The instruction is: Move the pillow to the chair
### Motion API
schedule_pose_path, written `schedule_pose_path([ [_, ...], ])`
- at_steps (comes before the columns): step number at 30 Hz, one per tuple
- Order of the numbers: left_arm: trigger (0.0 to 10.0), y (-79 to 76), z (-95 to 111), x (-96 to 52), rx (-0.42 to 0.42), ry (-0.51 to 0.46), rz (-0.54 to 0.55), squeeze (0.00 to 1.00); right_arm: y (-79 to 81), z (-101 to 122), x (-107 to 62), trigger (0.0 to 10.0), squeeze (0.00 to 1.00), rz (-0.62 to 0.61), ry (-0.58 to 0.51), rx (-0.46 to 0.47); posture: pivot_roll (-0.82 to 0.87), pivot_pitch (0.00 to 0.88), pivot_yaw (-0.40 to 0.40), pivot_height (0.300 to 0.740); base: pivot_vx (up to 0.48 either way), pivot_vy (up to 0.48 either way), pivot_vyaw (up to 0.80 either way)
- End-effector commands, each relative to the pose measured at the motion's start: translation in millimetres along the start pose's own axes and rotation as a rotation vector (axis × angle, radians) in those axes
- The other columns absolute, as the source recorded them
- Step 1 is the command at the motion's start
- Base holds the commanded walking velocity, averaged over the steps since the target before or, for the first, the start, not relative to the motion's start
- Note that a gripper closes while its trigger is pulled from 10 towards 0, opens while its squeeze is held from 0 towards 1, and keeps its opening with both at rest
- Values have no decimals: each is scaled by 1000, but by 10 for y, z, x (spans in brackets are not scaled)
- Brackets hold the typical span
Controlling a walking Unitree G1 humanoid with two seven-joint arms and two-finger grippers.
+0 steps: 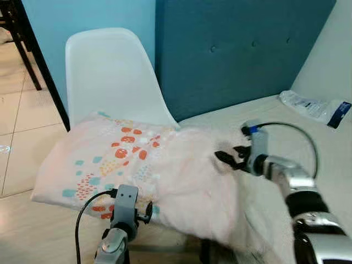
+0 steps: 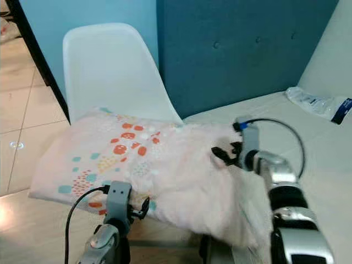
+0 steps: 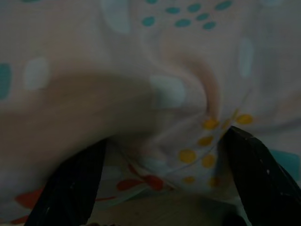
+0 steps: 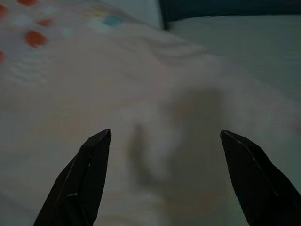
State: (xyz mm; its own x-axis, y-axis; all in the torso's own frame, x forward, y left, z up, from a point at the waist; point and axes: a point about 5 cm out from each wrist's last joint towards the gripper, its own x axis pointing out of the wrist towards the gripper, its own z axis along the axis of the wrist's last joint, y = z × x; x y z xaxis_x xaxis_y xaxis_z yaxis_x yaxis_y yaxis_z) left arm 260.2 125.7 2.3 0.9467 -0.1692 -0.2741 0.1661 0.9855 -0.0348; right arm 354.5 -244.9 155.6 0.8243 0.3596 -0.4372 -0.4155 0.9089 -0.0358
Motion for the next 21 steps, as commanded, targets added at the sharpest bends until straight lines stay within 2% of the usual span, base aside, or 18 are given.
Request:
schedule_pose_path([
  [1,10000,33,32,21,0,-15,9,0,-11,-24,-33,10000,1000,-19,40,-34,122,22,-81,585,0,0,0],
  [3,10000,30,34,29,1,-17,7,0,-117,28,-157,10000,1000,-69,64,-97,121,20,-81,585,0,0,0],
  [5,10000,29,35,32,1,-18,6,0,-158,90,-197,10000,1000,-94,41,-106,120,19,-82,585,0,0,0],
  [6,10000,27,35,37,1,-19,5,0,-46,217,-206,10000,1000,-6,-61,-154,118,15,-81,585,0,0,0],
  [7,10000,27,35,37,1,-19,5,0,-46,217,-206,10000,1000,-6,-61,-154,118,15,-81,585,0,0,0],
  [8,10000,27,36,39,1,-19,5,0,50,245,-195,10000,1000,67,-101,-179,118,15,-81,585,0,0,0],
  [9,10000,25,38,43,0,-20,4,0,288,184,-186,10000,580,237,-113,-220,119,11,-82,585,0,0,0],
  [10,10000,23,41,46,1,-21,3,0,540,39,-191,10000,0,409,-68,-258,126,9,-85,585,0,0,0],
  [11,10000,23,41,46,1,-21,3,0,540,39,-191,10000,0,409,-68,-258,126,9,-85,585,0,0,0],
  [12,10000,23,52,52,3,-26,3,0,866,-240,-213,10000,0,610,53,-303,130,11,-87,585,0,0,0],
  [13,10000,23,52,52,3,-26,3,0,866,-240,-213,10000,0,610,53,-303,130,11,-87,585,0,0,0],
  [14,10000,30,62,56,3,-31,6,0,960,-397,-189,10000,0,643,136,-328,131,12,-87,585,0,0,0],
  [15,10000,53,74,59,3,-37,15,0,1017,-594,-86,10000,0,599,241,-373,132,11,-88,585,0,0,0],
  [16,10000,53,74,59,3,-37,15,0,1017,-594,-86,10000,0,599,241,-373,132,11,-88,585,0,0,0],
  [17,10000,81,75,56,4,-38,24,0,1013,-682,24,10000,0,516,292,-402,135,10,-86,585,0,0,0],
  [19,10000,94,71,51,5,-38,27,0,1011,-723,83,10000,0,474,316,-424,136,9,-86,585,0,0,0],
  [20,10000,106,66,46,6,-38,30,0,1008,-755,141,10000,0,431,334,-453,136,10,-86,585,0,0,0],
  [21,10000,119,57,40,10,-36,33,0,1008,-822,244,10000,0,347,357,-523,139,8,-87,585,0,0,0],
])
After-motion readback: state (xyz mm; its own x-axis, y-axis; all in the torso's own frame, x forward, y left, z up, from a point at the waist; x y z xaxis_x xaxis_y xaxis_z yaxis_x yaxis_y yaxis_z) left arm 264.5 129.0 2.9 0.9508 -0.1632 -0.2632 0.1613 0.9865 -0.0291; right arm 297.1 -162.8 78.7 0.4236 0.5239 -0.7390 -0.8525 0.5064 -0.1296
